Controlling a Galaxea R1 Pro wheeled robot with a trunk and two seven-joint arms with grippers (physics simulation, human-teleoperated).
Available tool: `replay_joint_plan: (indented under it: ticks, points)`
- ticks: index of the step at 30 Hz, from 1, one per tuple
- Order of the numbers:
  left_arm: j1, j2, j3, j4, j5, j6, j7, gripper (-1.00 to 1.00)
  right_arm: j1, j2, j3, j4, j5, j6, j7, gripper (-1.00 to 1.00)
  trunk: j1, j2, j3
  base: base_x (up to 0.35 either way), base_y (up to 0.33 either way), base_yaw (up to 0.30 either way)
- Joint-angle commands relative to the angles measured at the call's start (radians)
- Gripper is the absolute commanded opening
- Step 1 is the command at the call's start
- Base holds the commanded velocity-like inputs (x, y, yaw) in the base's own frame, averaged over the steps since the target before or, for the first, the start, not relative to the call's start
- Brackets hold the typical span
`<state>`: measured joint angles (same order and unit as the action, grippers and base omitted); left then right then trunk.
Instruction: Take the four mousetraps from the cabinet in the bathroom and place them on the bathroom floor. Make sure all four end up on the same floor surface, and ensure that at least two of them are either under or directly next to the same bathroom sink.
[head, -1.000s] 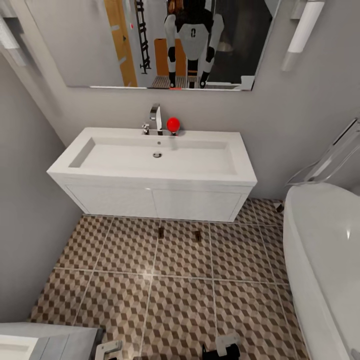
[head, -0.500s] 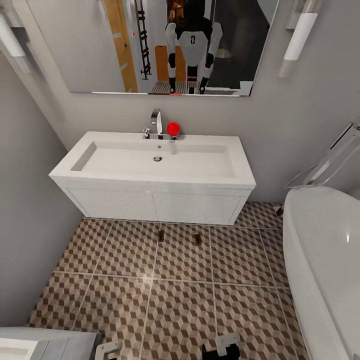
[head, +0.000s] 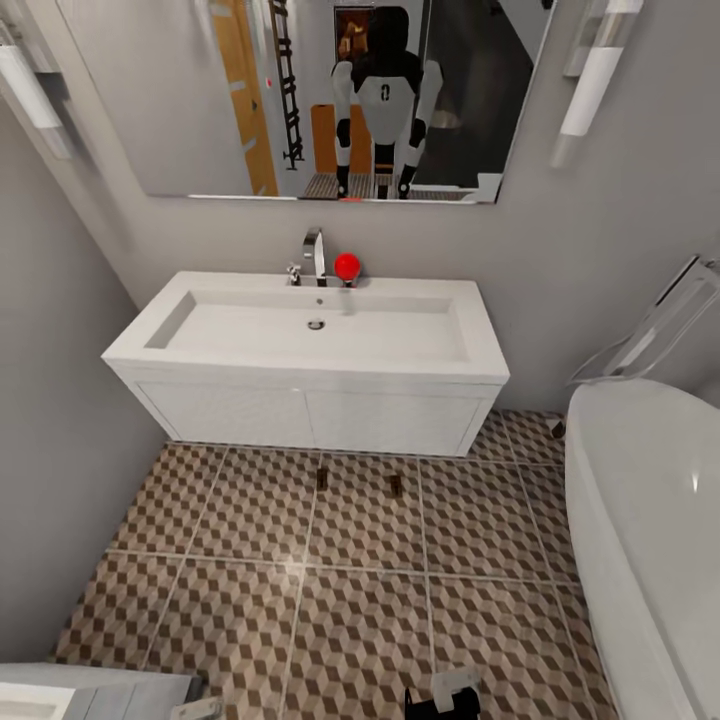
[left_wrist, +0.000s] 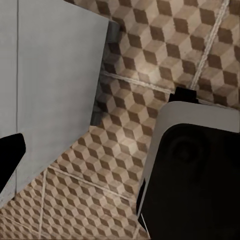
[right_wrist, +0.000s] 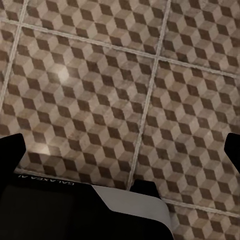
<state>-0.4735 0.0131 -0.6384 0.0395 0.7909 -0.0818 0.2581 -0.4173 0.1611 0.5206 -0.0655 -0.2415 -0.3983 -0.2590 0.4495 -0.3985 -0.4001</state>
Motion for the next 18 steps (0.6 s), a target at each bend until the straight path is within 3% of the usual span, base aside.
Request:
replay_joint_plan:
  ticks: [1,18]
  points:
    - [0.0,0.001,-0.007,0.005,0.007,-0.004,0.0,1.0,-0.001,0.0,0.009,0.001,-0.008,-0.003,-0.003,1.0,0.001,-0.002,0.0,0.0,0.0,0.0]
    - [0.01,0.008,-0.007,0.017,0.007,-0.004,-0.002,1.0,-0.001,0.0,0.008,0.001,-0.008,-0.004,-0.003,1.0,0.001,-0.002,0.027,0.0,0.0,0.0]
